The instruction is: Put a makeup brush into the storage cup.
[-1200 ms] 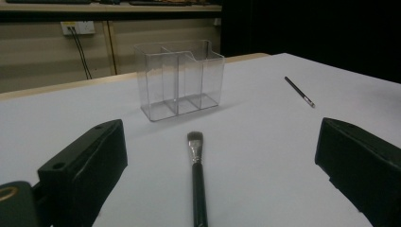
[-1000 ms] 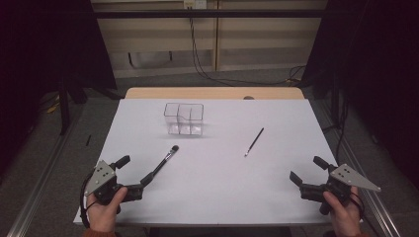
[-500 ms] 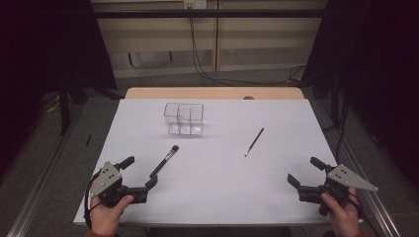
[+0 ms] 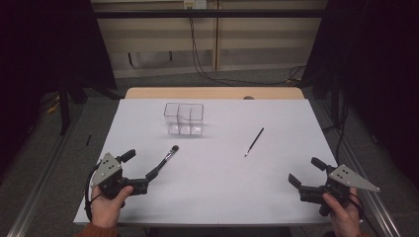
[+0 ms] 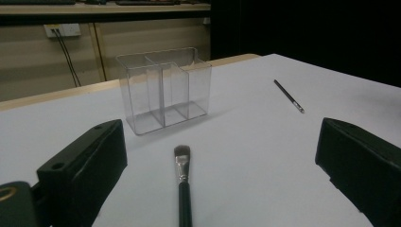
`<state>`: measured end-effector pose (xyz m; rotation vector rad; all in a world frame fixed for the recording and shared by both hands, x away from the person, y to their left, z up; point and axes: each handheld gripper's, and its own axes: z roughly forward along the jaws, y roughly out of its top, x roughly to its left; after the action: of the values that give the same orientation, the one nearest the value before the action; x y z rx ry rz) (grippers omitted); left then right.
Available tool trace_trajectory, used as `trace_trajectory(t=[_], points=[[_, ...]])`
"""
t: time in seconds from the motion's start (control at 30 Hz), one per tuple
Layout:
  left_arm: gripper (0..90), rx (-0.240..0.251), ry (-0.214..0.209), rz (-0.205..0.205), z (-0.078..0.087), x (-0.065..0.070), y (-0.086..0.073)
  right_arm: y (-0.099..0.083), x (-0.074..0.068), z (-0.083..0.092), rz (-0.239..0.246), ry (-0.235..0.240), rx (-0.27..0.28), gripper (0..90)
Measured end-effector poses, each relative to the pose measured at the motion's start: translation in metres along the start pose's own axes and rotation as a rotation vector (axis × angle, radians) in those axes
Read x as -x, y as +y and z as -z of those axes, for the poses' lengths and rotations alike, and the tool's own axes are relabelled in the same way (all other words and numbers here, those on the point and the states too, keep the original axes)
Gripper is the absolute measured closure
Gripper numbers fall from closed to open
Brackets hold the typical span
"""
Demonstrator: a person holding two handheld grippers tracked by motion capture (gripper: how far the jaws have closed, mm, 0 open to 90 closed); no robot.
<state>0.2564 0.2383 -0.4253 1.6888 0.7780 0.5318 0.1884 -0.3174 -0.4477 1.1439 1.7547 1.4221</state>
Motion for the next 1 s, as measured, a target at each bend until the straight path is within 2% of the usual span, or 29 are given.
trace_trajectory(t=[0.1,0.17,0.2,0.27,0.37,0.47,0.57,0.6,0.7,1.0], points=[[2.5,0.006,-0.031,-0.007,-0.003,-0.002,0.006,0.0,-0.001,0.001,0.003,0.001,0.004,0.0],[3.3,0.001,-0.02,-0.042,-0.004,-0.005,0.012,0.0,-0.001,0.0,0.005,-0.002,0.002,0.0],[2.9,0.005,-0.019,-0.047,-0.005,-0.006,0.015,0.0,-0.001,0.0,0.009,-0.003,-0.002,0.0],[3.0,0.024,-0.025,-0.032,-0.008,-0.008,0.019,0.0,-0.001,-0.001,0.009,-0.002,-0.01,0.0],[2.9,0.025,-0.016,-0.037,-0.012,-0.01,0.024,-0.001,-0.002,-0.001,0.005,0.0,-0.011,0.0],[3.0,0.021,-0.059,-0.026,-0.019,-0.01,0.027,0.0,-0.002,0.0,0.002,-0.003,-0.011,0.0],[3.0,0.021,-0.058,-0.045,-0.023,-0.009,0.028,-0.001,-0.003,0.0,0.0,-0.008,-0.009,0.0],[3.0,0.027,-0.059,-0.032,-0.026,-0.01,0.028,-0.001,-0.003,0.001,-0.001,-0.007,-0.009,0.0],[3.0,0.011,-0.054,-0.041,-0.03,-0.011,0.029,-0.001,-0.002,0.001,0.006,-0.006,-0.01,0.0],[2.6,0.012,-0.053,-0.024,-0.039,-0.015,0.034,-0.001,-0.003,0.0,0.004,-0.006,-0.011,0.0]])
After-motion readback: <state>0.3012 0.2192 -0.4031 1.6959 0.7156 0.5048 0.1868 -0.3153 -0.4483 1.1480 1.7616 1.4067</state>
